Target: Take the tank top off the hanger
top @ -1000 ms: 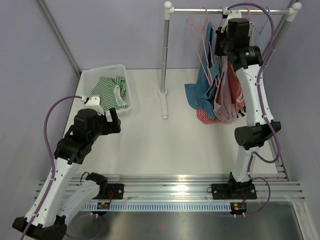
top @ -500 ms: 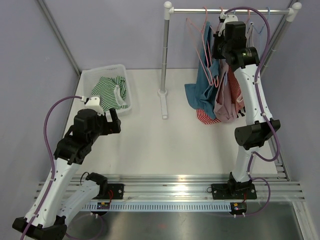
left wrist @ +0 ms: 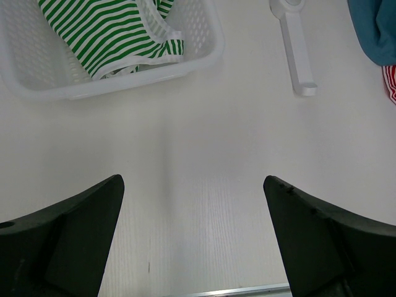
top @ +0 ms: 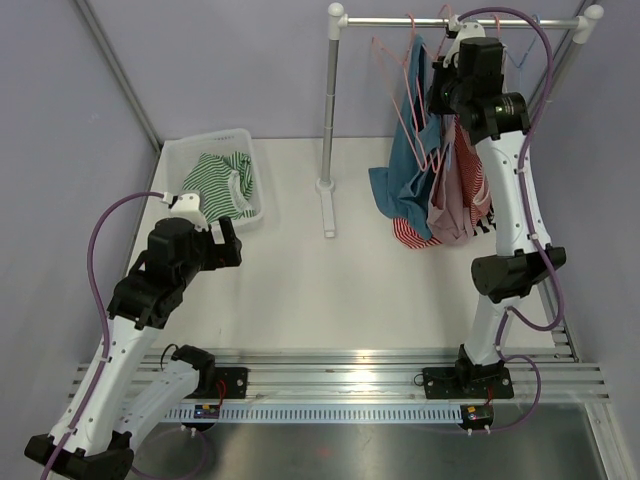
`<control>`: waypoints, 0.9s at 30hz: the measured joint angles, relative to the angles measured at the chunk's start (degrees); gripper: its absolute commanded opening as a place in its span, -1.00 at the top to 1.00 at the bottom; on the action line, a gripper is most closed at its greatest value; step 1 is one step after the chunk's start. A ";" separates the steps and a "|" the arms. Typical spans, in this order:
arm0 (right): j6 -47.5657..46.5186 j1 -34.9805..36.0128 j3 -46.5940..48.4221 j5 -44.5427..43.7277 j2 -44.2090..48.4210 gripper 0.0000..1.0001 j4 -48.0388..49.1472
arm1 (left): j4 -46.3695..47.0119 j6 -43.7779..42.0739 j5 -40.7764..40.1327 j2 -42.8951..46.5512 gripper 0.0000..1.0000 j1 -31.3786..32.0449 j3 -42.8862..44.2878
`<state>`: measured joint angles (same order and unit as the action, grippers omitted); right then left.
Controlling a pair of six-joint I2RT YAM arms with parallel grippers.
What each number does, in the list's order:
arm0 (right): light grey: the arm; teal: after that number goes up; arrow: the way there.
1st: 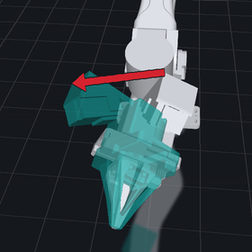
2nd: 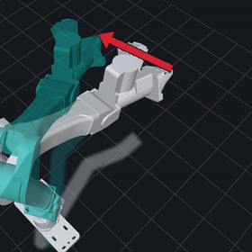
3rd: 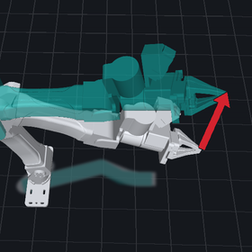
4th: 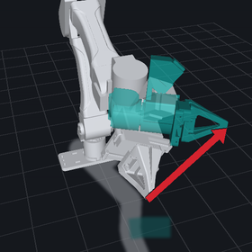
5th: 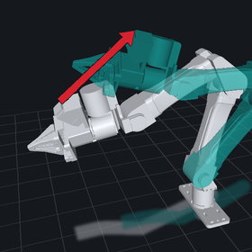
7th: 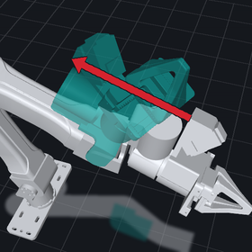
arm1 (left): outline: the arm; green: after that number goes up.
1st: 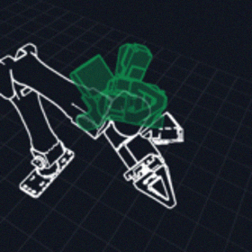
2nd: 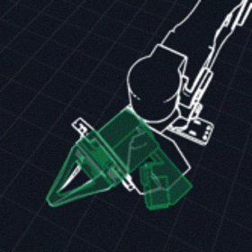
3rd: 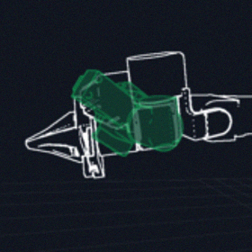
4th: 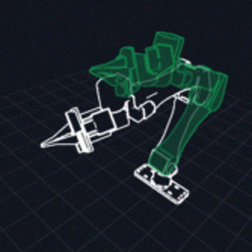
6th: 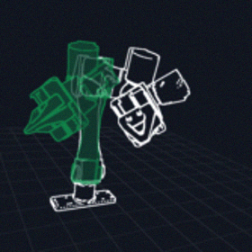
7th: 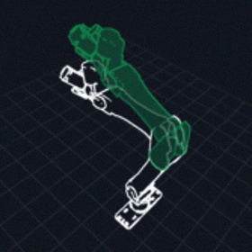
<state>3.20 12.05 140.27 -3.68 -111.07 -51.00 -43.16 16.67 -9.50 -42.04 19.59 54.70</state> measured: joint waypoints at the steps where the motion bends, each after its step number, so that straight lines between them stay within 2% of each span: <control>1: 0.09 0.00 0.07 0.26 0.50 1.00 -0.07 | 0.00 0.00 0.00 0.00 -0.98 -0.02 0.00; 13: 2.67 0.00 -1.73 1.84 11.56 1.00 -4.92 | -0.02 0.02 -0.11 0.02 -0.98 0.00 0.00; 22: 5.42 0.00 -23.96 5.31 30.71 1.00 -11.34 | -0.55 0.33 0.24 0.72 -0.98 0.00 0.74; 27: 6.29 0.00 -38.27 9.77 43.95 1.00 -14.45 | -0.28 3.52 2.91 0.31 -0.98 0.55 3.54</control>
<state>9.50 12.05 102.00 6.09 -67.11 -65.45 -43.44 20.18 -6.59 -41.74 20.14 58.24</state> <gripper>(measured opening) 0.040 0.988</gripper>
